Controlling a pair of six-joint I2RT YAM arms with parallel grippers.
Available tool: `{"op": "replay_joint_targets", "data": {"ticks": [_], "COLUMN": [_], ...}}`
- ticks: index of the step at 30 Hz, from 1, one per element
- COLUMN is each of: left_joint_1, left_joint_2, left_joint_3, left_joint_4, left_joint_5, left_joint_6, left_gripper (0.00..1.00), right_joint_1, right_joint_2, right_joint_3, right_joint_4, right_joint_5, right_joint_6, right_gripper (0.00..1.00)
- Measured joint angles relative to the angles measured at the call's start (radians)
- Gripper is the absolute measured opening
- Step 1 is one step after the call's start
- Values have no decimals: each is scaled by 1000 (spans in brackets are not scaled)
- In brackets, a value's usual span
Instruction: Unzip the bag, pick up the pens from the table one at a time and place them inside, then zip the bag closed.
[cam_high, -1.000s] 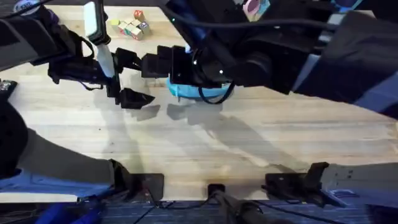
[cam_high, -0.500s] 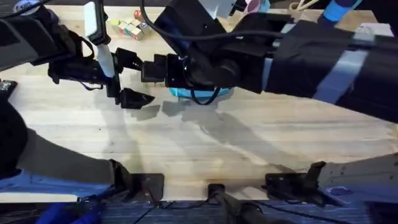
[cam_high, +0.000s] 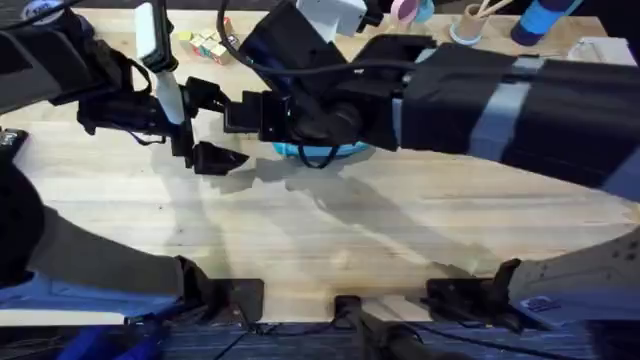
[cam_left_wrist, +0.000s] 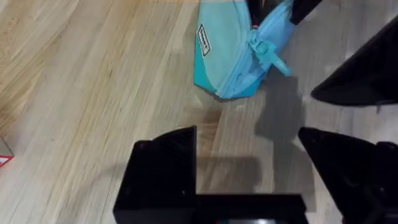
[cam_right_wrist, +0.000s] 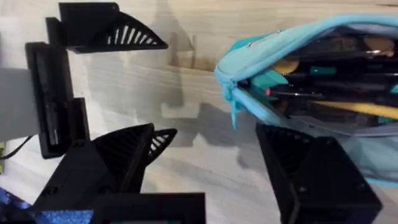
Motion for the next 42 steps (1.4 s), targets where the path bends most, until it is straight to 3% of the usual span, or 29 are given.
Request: {"op": "replay_joint_targets", "data": {"ticks": [6, 16, 27, 31, 37, 42], "left_joint_1": [0, 0, 0, 0, 0, 0], "left_joint_2": [0, 0, 0, 0, 0, 0], "left_joint_3": [0, 0, 0, 0, 0, 0], "left_joint_4": [6, 6, 6, 6, 6, 6], "left_joint_5": [0, 0, 0, 0, 0, 0], "left_joint_6": [0, 0, 0, 0, 0, 0], "left_gripper": [993, 993, 993, 993, 994, 993], "right_joint_1": [1, 3, 3, 3, 3, 3], "right_joint_2": [40, 123, 146, 146, 147, 147], "right_joint_3": [0, 0, 0, 0, 0, 0], "right_joint_4": [39, 127, 169, 169, 167, 167], "right_joint_5": [3, 121, 202, 208, 216, 216], "right_joint_6": [0, 1, 3, 3, 3, 3], "right_gripper": [997, 978, 542, 479, 259, 185]}}
